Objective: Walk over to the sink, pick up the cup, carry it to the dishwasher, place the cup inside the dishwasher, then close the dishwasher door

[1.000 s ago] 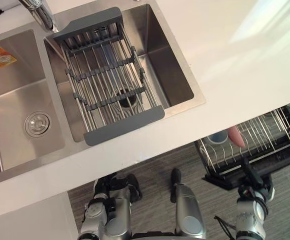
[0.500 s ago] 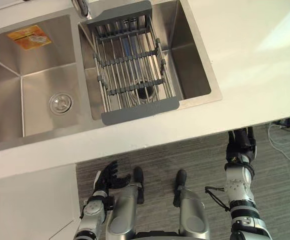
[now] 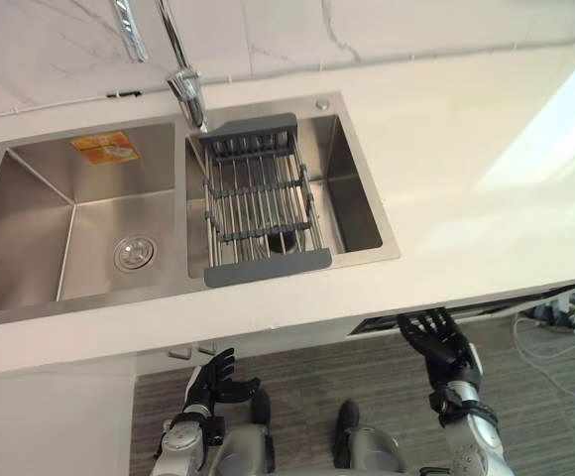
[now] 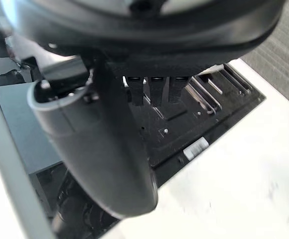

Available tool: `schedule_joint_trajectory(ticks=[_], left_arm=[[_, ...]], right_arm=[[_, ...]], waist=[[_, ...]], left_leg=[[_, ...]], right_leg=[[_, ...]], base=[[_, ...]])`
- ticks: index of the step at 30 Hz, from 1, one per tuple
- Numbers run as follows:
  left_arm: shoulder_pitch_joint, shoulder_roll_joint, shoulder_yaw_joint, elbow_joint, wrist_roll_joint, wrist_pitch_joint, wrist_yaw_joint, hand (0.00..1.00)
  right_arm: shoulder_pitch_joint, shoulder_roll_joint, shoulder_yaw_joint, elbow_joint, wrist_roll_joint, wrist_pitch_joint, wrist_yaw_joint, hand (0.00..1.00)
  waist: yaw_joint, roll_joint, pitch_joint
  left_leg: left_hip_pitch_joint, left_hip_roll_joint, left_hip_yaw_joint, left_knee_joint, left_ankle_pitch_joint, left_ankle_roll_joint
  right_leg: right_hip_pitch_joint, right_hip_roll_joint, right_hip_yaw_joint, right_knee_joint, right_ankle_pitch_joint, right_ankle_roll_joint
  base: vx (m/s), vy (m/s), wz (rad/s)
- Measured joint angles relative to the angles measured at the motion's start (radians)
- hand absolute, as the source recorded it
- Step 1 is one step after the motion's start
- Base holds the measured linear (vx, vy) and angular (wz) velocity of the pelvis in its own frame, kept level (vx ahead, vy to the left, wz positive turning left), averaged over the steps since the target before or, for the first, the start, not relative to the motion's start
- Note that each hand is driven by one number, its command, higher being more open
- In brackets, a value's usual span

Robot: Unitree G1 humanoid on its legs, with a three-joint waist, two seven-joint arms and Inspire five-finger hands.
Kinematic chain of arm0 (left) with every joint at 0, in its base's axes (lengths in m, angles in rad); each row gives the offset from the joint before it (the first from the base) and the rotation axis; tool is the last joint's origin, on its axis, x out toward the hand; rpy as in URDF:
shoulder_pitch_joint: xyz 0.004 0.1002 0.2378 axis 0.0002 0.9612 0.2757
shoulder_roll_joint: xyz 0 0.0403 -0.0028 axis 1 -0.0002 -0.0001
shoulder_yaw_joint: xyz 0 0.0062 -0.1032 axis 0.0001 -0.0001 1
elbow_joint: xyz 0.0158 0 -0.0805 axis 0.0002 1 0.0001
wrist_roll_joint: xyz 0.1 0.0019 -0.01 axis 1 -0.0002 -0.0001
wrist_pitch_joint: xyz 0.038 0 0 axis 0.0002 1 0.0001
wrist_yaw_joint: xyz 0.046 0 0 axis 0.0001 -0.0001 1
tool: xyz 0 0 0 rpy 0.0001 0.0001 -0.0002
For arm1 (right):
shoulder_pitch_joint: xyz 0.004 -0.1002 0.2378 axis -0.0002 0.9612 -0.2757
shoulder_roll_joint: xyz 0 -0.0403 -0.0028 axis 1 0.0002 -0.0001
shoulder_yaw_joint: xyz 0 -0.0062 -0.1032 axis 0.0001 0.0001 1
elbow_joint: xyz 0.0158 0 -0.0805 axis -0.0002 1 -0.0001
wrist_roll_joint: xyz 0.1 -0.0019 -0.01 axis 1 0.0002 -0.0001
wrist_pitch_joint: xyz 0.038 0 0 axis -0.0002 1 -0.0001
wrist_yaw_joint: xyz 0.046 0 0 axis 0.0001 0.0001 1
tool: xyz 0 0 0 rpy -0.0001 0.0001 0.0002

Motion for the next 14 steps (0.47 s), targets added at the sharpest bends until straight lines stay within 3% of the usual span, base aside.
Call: schedule_joint_trajectory(ticks=[5,10,14], left_arm=[[0.047,0.009,0.002,0.023,0.009,0.002,-0.007,0.90],[0.100,0.013,0.006,0.033,0.018,0.010,-0.014,0.90],[0.111,0.015,0.008,0.035,0.018,0.010,-0.016,0.90]], right_arm=[[0.035,0.076,-0.011,-0.099,0.080,-0.001,0.016,0.90],[0.038,0.088,-0.014,-0.110,0.105,-0.002,0.015,0.90],[0.059,0.063,-0.006,-0.109,-0.044,-0.002,0.015,0.90]], waist=[[-0.002,-0.031,-0.034],[0.000,-0.031,-0.053],[-0.002,-0.031,-0.074]], left_leg=[[0.032,-0.009,0.005,-0.036,0.007,0.009],[0.053,-0.016,0.012,-0.066,0.023,0.014],[0.069,-0.018,0.011,-0.091,0.034,0.015]], right_leg=[[0.013,-0.008,0.010,0.000,0.000,0.001],[0.016,-0.012,0.018,-0.002,0.002,0.008],[0.028,-0.012,0.016,-0.017,0.007,0.012]], base=[[-0.05,0.018,-0.03],[-0.01,0.004,-0.03],[0.00,0.000,0.00]])
